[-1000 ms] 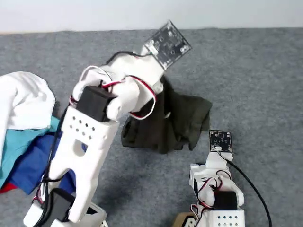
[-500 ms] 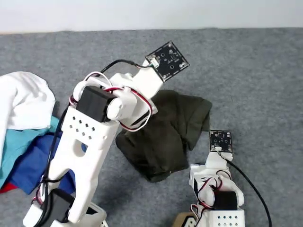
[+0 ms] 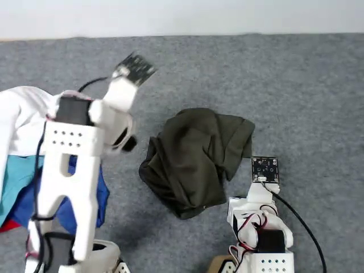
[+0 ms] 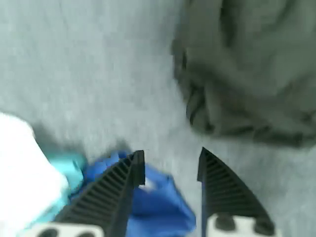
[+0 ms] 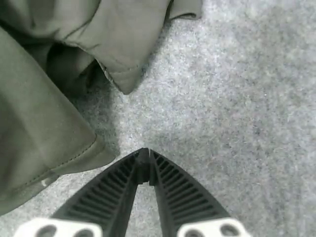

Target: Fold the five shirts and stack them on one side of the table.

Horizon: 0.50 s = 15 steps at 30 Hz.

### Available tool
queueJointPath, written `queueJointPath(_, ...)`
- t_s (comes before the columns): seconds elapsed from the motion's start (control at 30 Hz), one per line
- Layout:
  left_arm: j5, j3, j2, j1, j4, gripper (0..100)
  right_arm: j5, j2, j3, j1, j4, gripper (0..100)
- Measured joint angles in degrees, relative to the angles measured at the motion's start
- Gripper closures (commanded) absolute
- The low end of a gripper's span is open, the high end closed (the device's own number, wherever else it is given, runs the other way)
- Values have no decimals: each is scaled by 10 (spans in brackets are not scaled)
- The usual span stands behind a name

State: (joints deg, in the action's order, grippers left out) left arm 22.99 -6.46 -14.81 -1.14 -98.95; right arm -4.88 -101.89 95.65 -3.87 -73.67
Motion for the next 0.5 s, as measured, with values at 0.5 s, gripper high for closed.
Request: queueJointPath(0.5, 212, -362, -215, 266, 3, 816, 0, 0, 0, 0, 0, 987)
